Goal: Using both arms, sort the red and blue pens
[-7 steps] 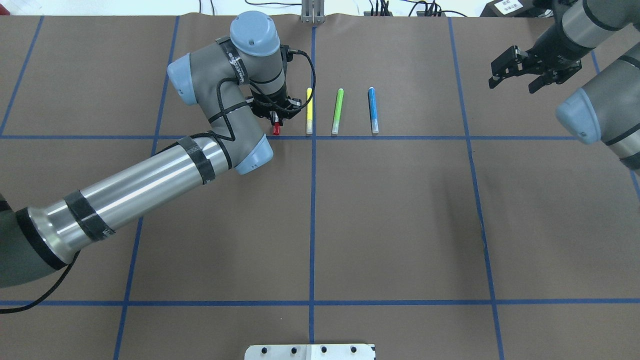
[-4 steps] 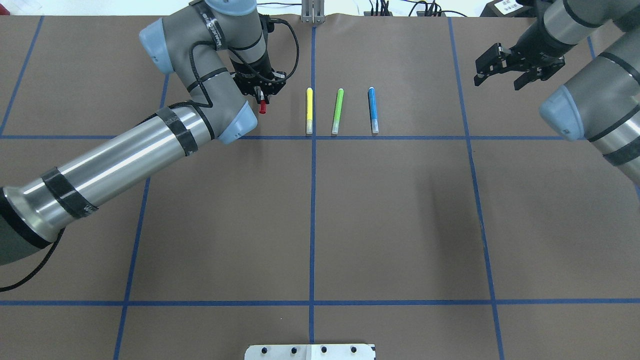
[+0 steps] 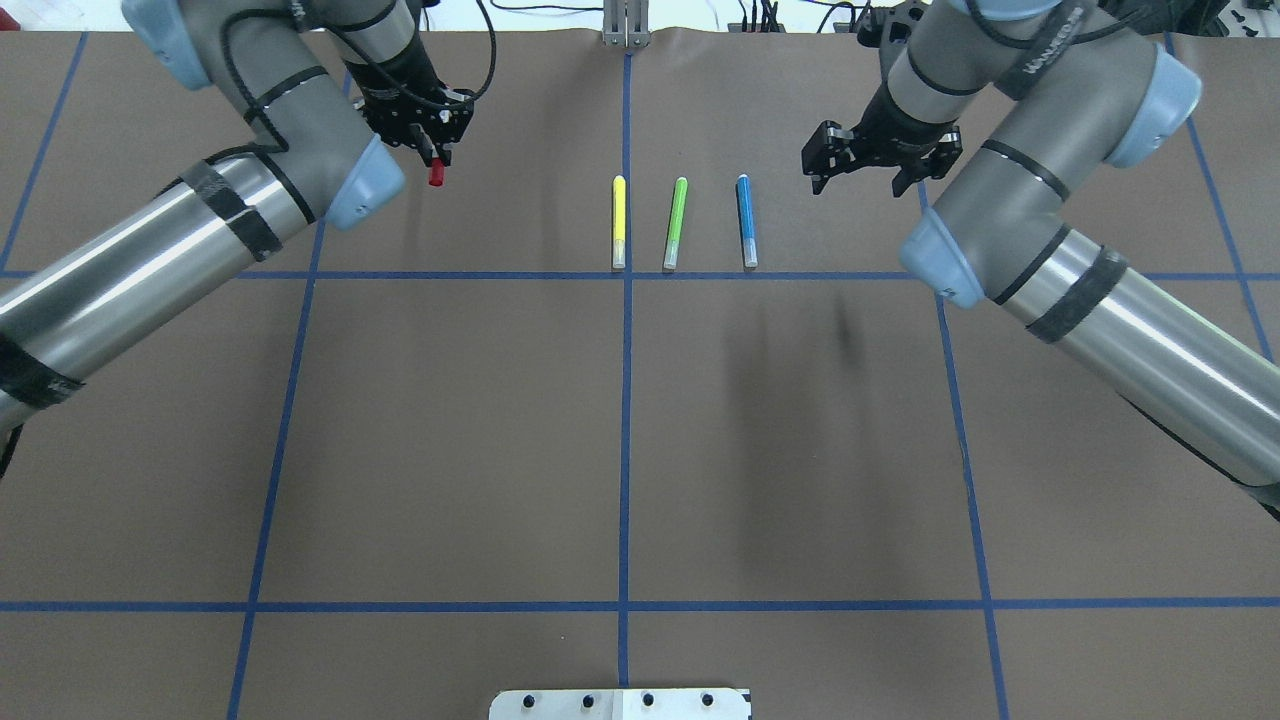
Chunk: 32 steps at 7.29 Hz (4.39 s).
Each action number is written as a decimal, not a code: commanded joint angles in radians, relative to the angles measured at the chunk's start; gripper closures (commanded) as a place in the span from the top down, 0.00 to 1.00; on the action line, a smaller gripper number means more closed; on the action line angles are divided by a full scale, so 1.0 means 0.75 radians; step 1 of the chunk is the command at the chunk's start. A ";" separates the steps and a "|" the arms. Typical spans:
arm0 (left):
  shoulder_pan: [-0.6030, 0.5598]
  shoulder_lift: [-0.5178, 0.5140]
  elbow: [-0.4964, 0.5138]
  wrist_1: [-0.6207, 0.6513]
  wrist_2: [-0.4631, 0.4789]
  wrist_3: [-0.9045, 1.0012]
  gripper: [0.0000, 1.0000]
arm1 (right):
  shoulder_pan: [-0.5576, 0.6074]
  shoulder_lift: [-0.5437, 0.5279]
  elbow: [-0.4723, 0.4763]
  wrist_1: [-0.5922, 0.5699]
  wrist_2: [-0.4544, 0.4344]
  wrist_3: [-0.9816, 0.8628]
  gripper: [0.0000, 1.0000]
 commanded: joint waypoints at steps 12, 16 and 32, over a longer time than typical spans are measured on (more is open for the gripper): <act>-0.103 0.219 -0.353 0.204 -0.023 0.174 0.00 | -0.179 0.231 -0.453 0.219 -0.129 0.088 0.78; -0.103 0.217 -0.353 0.206 -0.023 0.174 0.00 | -0.187 0.235 -0.492 0.246 -0.133 0.088 0.62; -0.281 0.463 -0.559 0.267 0.056 0.520 0.00 | 0.134 -0.094 0.135 -0.489 -0.166 -0.596 0.00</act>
